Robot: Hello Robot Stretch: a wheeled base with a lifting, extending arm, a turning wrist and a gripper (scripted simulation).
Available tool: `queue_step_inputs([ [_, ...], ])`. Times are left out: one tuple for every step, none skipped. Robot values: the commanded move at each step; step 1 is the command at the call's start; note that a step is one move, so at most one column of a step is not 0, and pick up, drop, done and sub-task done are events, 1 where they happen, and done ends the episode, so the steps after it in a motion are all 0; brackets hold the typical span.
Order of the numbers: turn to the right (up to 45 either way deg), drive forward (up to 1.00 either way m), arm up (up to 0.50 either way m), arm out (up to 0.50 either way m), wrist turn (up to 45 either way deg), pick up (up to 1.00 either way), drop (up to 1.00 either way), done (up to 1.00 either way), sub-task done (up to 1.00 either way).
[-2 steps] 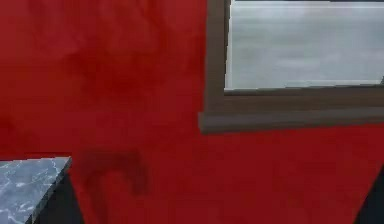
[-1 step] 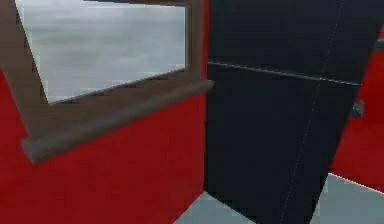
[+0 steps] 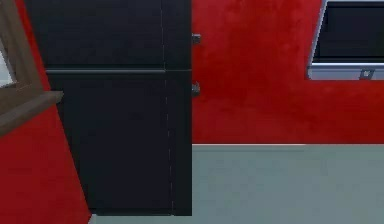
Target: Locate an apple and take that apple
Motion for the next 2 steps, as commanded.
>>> queue_step_inputs([
  [0.0,0.15,0.00,0.00,0.0,0.00,0.00,0.00,0.00],
  [-45.0,0.00,0.00,0.00,0.0,0.00,0.00,0.00,0.00],
])
